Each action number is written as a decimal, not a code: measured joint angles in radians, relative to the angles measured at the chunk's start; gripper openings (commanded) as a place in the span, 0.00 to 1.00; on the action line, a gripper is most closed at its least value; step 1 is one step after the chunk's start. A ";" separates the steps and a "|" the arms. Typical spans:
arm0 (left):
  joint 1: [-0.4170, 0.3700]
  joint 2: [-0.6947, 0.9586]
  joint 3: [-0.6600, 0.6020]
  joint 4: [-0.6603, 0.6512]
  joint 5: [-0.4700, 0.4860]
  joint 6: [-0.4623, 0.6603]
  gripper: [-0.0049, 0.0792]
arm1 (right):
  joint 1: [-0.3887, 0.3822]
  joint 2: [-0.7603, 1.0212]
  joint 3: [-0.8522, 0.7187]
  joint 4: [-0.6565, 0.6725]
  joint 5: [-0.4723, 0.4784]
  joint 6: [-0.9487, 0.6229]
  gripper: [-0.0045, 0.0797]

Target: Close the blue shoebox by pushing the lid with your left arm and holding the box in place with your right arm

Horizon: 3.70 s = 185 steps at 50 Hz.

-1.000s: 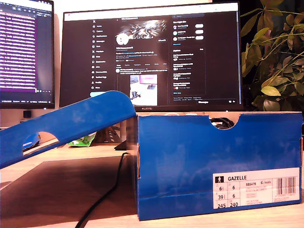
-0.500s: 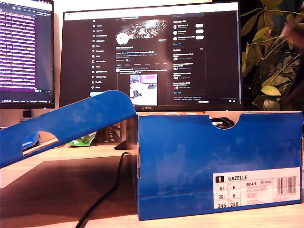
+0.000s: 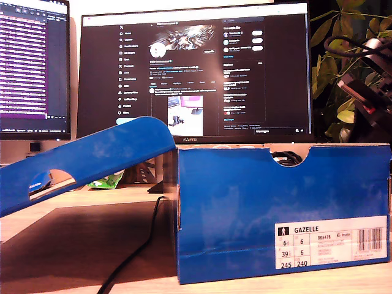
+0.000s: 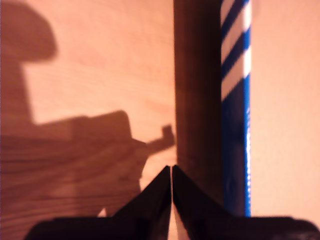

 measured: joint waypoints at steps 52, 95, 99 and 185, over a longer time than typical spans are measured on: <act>-0.114 -0.188 0.049 0.224 0.266 -0.171 0.04 | 0.123 0.003 0.000 0.042 -0.060 0.000 0.04; -0.780 -0.253 0.167 0.785 -0.051 -0.484 0.04 | -0.093 0.004 0.201 -0.031 -0.255 -0.029 0.04; -0.819 -0.235 0.167 0.798 -0.051 -0.484 0.04 | -0.092 0.004 0.273 -0.038 -0.321 0.000 0.04; -0.532 -0.595 0.167 0.355 -0.410 0.128 0.04 | 0.109 -0.168 0.253 0.051 0.132 -0.319 0.04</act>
